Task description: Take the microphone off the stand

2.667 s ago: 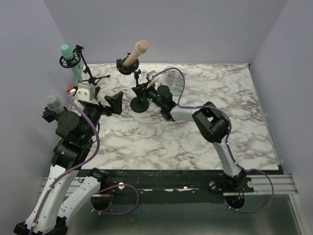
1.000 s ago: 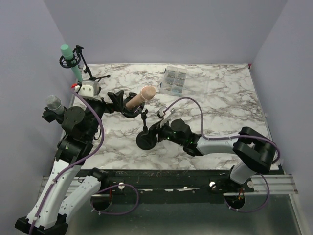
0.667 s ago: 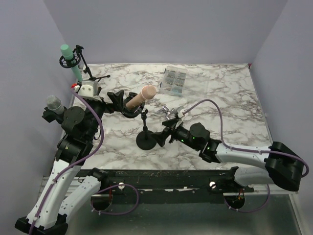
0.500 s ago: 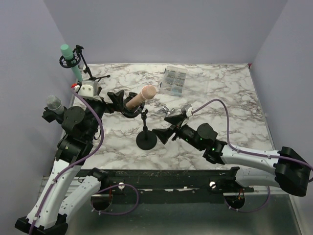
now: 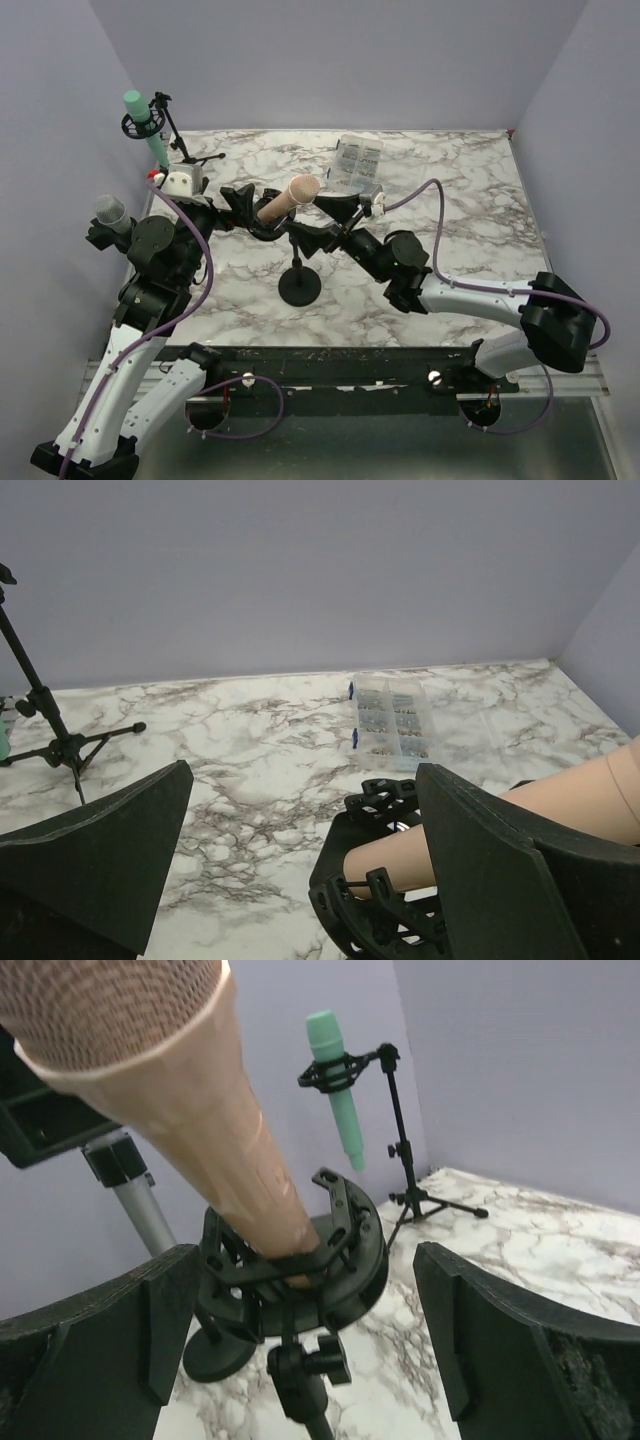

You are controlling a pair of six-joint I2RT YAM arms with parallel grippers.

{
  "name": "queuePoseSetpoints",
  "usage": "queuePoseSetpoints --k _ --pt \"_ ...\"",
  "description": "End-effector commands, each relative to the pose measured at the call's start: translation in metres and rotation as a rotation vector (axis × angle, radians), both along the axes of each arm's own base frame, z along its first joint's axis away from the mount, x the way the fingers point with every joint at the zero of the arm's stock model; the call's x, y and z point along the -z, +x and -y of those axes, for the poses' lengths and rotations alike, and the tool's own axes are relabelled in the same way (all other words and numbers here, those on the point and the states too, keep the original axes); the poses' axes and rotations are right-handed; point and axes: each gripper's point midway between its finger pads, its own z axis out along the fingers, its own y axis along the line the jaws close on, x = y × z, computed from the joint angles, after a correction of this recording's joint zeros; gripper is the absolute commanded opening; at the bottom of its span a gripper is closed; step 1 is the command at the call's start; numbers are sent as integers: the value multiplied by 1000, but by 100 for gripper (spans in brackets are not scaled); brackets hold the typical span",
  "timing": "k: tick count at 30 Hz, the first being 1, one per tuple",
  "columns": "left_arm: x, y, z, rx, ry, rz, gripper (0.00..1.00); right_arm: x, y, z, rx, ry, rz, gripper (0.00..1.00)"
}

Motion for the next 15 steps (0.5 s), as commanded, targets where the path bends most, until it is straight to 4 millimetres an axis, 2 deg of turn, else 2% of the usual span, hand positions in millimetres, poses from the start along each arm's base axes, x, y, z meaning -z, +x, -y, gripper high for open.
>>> queuePoseSetpoints --k 1,8,15 --pt "-2 -1 -1 1 -4 13 96 -47 -2 -9 -19 127 115 94" --pt "-3 -2 0 7 -5 17 96 -53 6 -20 -14 166 144 86" --pt "-3 -2 0 7 1 17 98 -51 7 -33 -39 160 166 72"
